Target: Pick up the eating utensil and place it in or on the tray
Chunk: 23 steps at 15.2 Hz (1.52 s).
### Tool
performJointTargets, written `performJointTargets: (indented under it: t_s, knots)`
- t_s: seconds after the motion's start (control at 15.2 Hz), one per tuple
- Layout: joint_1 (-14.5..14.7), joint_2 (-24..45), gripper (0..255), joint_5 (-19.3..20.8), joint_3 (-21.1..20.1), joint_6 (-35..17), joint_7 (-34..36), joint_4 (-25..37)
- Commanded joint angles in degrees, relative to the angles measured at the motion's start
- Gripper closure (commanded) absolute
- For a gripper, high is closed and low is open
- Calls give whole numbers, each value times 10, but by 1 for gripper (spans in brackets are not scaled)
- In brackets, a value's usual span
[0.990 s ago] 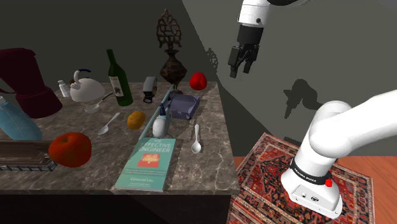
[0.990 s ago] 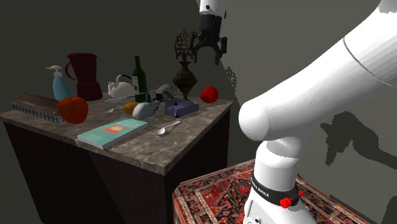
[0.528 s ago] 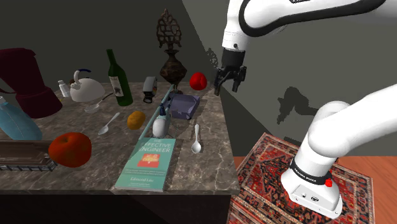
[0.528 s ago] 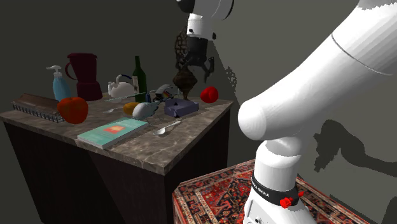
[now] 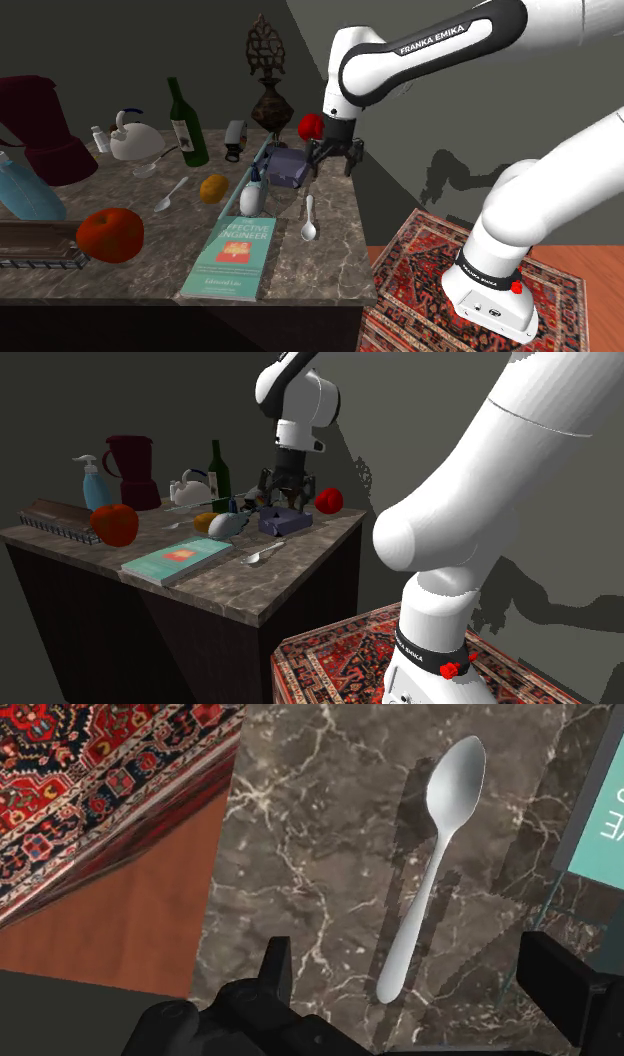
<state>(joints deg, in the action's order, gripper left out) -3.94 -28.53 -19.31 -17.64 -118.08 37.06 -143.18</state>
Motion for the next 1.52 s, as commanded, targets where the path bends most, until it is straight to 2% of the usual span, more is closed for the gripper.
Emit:
performJointTargets:
  t_s: [0.0,0.33,0.86,1.39,1.45]
  knots:
    - [-7,44,0,-12,-19,-46,41,-2]
    - [-22,153,0,-28,-57,-145,141,10]
    - [-17,204,0,-28,-71,-214,146,-7]
    - [-17,204,0,-28,-71,-214,146,-7]
    - [-17,204,255,-28,-71,-214,146,-7]
